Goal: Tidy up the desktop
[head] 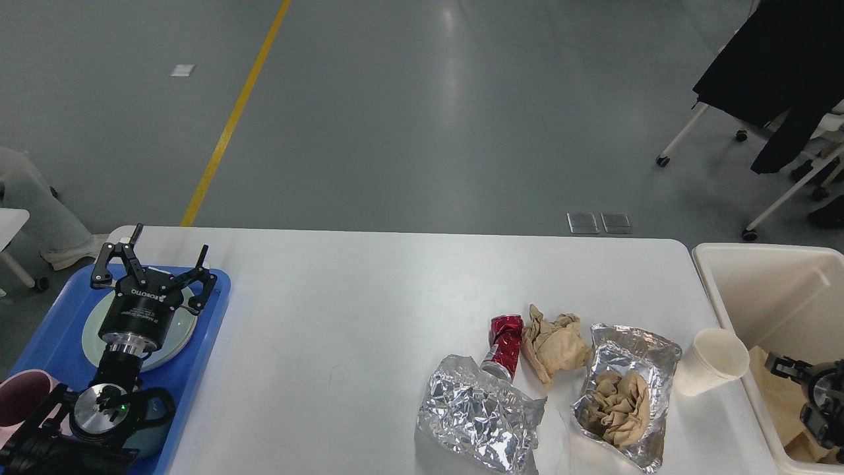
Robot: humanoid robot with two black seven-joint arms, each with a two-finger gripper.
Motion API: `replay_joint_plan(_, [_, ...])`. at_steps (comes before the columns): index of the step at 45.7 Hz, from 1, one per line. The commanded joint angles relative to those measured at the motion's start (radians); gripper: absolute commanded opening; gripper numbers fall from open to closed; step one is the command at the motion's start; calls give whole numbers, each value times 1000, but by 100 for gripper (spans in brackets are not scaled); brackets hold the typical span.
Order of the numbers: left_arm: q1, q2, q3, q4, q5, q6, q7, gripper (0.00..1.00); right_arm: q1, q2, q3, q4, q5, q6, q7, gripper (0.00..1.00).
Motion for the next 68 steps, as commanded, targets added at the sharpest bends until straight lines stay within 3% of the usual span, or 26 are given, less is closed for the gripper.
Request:
replay_joint_plan(1, [0, 0, 0, 0, 0, 0, 0, 96, 16, -42, 0, 35, 0, 2, -3, 100])
replay_joint_plan(10, [0, 0, 0, 0, 0, 0, 0, 96, 186, -178, -21, 213, -18, 53, -22, 100])
replay_joint_plan(16, [0, 0, 0, 0, 0, 0, 0, 96, 378, -259, -70, 328, -43, 179, -133, 100])
replay_joint_plan(24, [0, 0, 0, 0, 0, 0, 0, 96, 770, -309, -318, 626, -78, 304, -169, 100])
replay_joint_plan(30, [0, 0, 0, 0, 0, 0, 2, 96, 1066, -257, -564, 871, -78, 375, -175, 100])
replay_joint_plan(35, [0, 0, 0, 0, 0, 0, 0, 96, 1251, -169, -664, 996, -74, 484, -175, 100])
replay_joint_plan(42, [0, 0, 0, 0, 0, 0, 0, 96, 1465, -120, -670, 1103, -68, 754, -175, 100])
replay_joint_plan(52, [0, 0, 0, 0, 0, 2, 0, 96, 1705, -92, -669, 1273, -64, 930, -173, 100])
replay_joint_plan(60, [0, 0, 0, 0, 0, 2, 0, 96, 1863, -82, -603, 1450, 11, 937, -172, 100])
replay_joint_plan(68, [0, 0, 0, 0, 0, 2, 0, 96, 1895, 6, -552, 1504, 46, 897, -172, 100])
